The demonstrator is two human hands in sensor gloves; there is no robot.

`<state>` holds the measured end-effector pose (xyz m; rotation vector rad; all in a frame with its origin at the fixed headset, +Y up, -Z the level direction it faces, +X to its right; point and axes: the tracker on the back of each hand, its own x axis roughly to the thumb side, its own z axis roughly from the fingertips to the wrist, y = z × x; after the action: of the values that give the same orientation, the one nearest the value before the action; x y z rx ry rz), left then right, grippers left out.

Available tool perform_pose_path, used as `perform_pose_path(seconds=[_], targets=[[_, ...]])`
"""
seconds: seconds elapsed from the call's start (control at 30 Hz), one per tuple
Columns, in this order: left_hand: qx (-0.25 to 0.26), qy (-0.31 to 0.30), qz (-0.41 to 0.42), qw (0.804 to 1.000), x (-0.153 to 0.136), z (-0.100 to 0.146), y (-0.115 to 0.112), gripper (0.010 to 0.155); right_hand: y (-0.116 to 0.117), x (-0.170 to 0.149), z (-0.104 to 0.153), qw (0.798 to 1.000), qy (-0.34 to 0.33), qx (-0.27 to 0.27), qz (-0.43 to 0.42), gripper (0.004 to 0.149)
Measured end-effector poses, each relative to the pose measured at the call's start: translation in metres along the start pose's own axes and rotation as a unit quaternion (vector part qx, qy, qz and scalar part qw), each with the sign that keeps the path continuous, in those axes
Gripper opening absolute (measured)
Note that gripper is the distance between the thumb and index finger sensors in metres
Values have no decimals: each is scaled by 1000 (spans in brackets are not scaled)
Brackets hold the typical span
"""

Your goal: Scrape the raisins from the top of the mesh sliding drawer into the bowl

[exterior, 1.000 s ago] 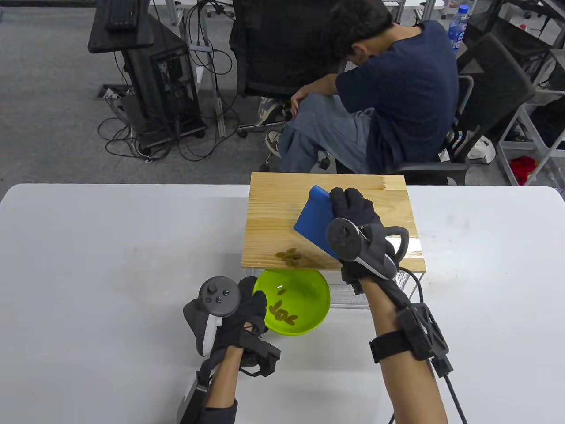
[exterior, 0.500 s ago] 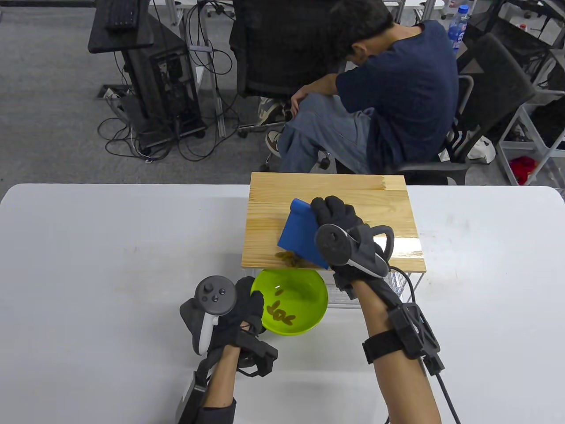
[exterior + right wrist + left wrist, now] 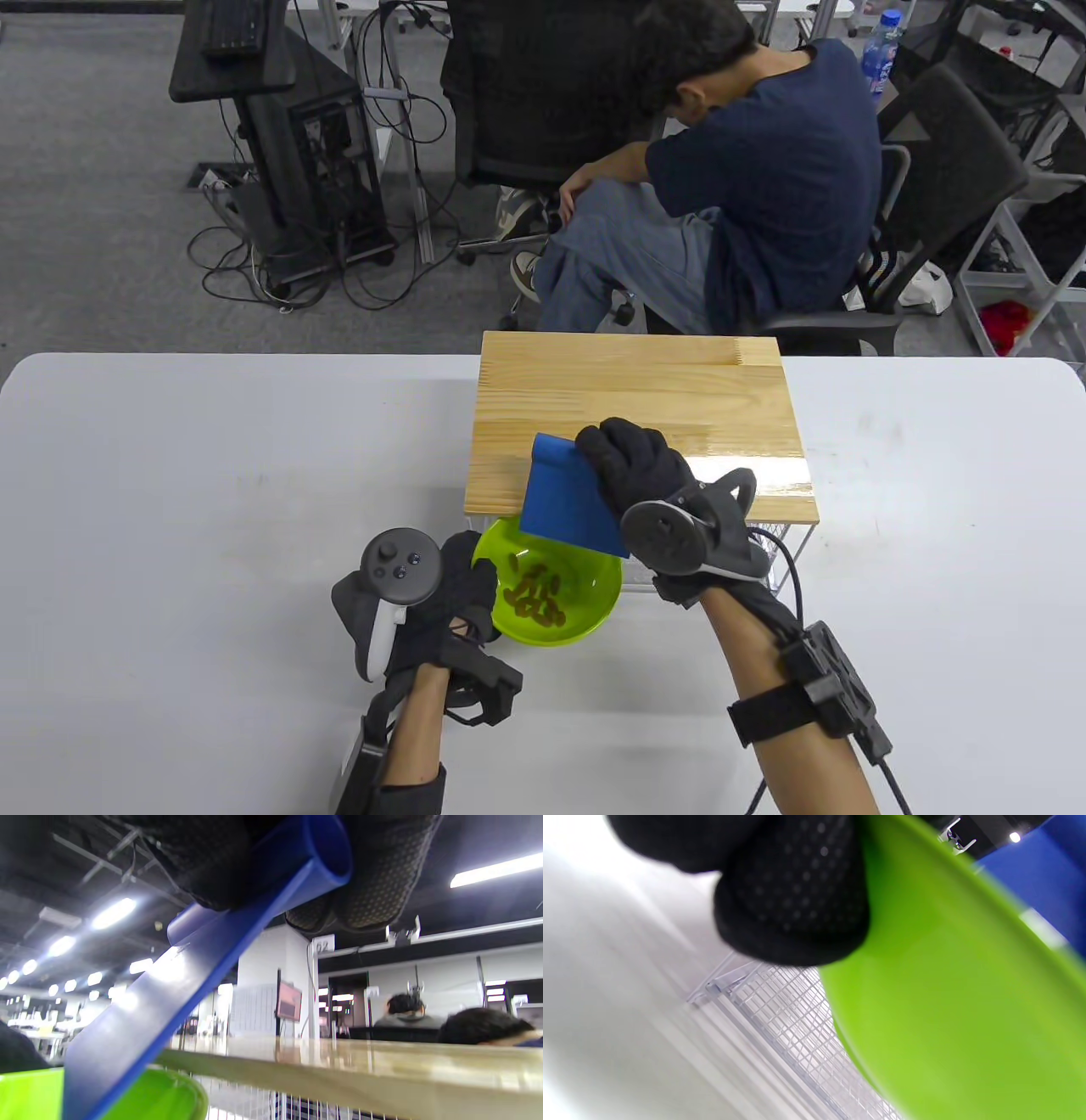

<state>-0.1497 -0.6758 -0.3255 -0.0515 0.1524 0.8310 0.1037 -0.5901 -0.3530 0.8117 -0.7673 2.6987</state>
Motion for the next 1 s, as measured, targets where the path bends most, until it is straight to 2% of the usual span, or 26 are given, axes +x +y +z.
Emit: perform_pose_path(seconds=[0.13, 0.2, 0.33, 0.4, 0.43, 0.57, 0.63, 0.73, 0.8, 0.87, 1.0], targets=[[-10, -11, -29, 999, 6, 1, -5, 51, -16, -14, 36, 990, 64, -98, -74, 56], [-23, -15, -45, 999, 8, 0, -8, 51, -21, -22, 54, 983, 86, -126, -101, 56], [-50, -51, -81, 994, 15, 1, -14, 52, -22, -38, 76, 976, 109, -157, -102, 56], [-64, -61, -92, 992, 19, 4, -17, 51, -21, -48, 80, 977, 124, -137, -110, 56], [-69, -66, -100, 990, 22, 6, -17, 51, -20, -53, 82, 973, 134, -148, -116, 56], [-101, -87, -105, 985, 35, 17, -6, 50, -22, -65, 85, 964, 158, -158, -147, 56], [-80, -109, -85, 987, 39, 24, 12, 49, -25, -68, 86, 959, 163, -163, -163, 56], [-27, -105, -31, 994, 40, 28, 49, 49, -31, -67, 86, 955, 167, -174, -175, 56], [36, -72, 5, 997, 36, 22, 82, 49, -35, -67, 86, 952, 170, -174, -187, 56], [89, -23, 11, 996, 30, 10, 104, 49, -36, -67, 84, 952, 174, -152, -202, 56], [158, 86, -21, 984, 7, -24, 124, 49, -35, -65, 83, 950, 180, -148, -209, 56]])
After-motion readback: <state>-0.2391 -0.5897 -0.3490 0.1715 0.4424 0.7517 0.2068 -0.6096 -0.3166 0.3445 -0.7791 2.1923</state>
